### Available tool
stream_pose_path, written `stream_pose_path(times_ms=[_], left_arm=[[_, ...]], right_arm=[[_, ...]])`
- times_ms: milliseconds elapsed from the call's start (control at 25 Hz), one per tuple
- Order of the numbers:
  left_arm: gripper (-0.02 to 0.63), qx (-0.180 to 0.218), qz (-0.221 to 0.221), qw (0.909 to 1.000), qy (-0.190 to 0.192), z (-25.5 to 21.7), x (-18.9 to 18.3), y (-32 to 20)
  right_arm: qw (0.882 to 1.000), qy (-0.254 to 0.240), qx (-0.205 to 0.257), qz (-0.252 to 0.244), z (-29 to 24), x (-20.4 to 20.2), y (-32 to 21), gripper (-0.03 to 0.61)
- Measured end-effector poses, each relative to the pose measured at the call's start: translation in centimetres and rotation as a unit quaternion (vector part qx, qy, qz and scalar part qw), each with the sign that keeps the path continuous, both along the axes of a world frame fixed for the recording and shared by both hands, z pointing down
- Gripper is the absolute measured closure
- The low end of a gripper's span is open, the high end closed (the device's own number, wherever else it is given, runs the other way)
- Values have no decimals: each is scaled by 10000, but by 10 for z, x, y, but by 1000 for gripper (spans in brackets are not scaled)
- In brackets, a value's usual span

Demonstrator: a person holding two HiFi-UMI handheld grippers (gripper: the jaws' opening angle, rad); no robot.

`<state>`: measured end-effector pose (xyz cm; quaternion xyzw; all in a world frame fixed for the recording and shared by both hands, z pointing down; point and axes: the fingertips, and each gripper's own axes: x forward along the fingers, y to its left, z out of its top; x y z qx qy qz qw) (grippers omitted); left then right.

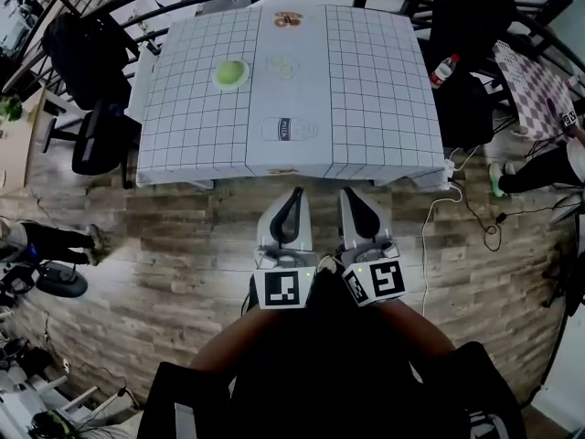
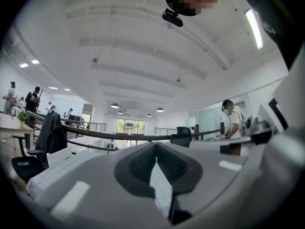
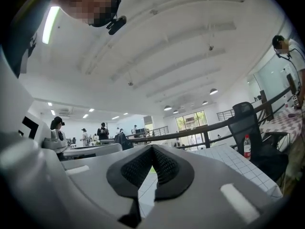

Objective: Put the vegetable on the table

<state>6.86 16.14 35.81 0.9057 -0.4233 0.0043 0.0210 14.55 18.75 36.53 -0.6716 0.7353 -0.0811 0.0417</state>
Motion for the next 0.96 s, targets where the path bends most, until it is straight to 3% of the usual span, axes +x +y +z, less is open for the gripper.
stream_pose_path(times_ms=[600, 760, 960], left_arm=[[606, 193, -39, 9998, -67, -17, 20, 79], [606, 221, 103, 9996, 137, 5, 21, 77], [606, 172, 139, 9997, 73, -11, 46, 60]], right_arm=[[9981, 556, 185, 178, -27, 23, 79, 581], [9957, 806, 338, 306, -13, 18, 78, 581], [9956, 845, 268, 295, -31, 42, 58, 581]])
